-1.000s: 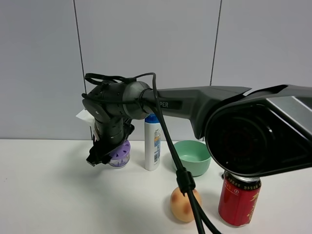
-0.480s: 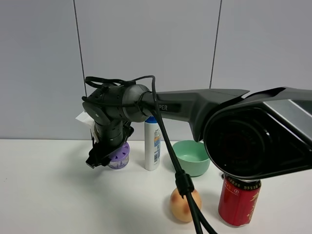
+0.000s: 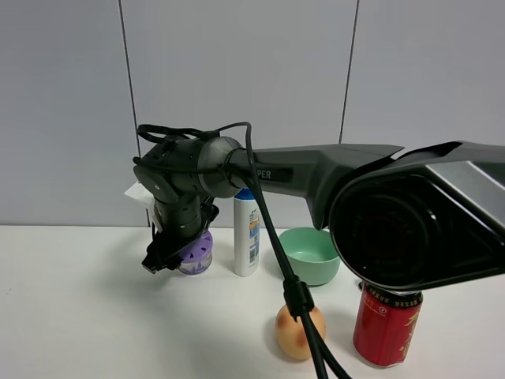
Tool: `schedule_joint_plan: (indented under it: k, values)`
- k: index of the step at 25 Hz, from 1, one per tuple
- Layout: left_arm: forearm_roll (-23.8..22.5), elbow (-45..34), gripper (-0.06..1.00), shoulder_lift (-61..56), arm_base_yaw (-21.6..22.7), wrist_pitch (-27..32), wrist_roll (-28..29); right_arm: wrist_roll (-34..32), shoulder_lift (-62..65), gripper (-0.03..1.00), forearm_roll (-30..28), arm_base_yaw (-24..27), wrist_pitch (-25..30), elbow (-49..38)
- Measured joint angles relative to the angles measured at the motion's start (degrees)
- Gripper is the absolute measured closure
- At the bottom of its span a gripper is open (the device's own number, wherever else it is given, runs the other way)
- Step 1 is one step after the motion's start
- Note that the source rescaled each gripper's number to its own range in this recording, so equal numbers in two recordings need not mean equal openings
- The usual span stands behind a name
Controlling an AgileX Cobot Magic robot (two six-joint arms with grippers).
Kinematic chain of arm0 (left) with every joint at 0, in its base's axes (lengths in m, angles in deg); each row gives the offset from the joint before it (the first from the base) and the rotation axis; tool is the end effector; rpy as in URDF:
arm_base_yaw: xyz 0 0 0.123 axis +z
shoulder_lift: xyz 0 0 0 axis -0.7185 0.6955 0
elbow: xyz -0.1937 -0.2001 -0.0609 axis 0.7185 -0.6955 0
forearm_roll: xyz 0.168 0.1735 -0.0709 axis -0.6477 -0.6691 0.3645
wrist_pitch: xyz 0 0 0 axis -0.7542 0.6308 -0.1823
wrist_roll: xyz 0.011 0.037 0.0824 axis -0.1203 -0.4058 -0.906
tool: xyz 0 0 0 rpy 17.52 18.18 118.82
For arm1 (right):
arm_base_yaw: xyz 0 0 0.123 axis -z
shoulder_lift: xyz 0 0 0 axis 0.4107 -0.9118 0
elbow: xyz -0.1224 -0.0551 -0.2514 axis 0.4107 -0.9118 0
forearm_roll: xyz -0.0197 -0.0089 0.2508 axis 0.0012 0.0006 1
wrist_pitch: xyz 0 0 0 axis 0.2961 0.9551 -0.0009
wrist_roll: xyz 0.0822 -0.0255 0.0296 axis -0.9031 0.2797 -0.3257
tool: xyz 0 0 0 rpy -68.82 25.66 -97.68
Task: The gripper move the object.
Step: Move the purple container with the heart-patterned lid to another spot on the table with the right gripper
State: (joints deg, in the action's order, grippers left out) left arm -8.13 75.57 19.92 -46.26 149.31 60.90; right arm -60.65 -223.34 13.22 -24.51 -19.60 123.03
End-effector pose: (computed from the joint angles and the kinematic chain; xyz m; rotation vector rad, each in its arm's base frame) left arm -0.0062 -0.0043 0.2799 0.1345 2.0213 0.0093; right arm 0.3981 0.4029 0.1183 -1.3100 2.1337 -0.2909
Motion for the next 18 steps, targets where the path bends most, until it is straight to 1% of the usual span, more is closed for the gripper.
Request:
schedule_joint_plan:
  k: [7,14,15,16,18]
  values:
    - [0.0,0.0,-0.06,0.0,0.0,0.0,0.0,-0.04,0.0,0.97,-0.58,0.0,0.1,0.0]
    - [0.0,0.0,-0.06,0.0,0.0,0.0,0.0,-0.04,0.0,0.93,-0.58,0.0,-0.78,0.0]
    - [0.0,0.0,-0.06,0.0,0.0,0.0,0.0,-0.04,0.0,0.92,-0.58,0.0,-1.32,0.0]
    - [0.0,0.0,-0.06,0.0,0.0,0.0,0.0,-0.1,0.0,0.88,-0.66,0.0,-1.69,0.0]
    - [0.0,0.0,-0.06,0.0,0.0,0.0,0.0,-0.64,0.0,0.78,-0.99,-0.05,-1.96,0.0]
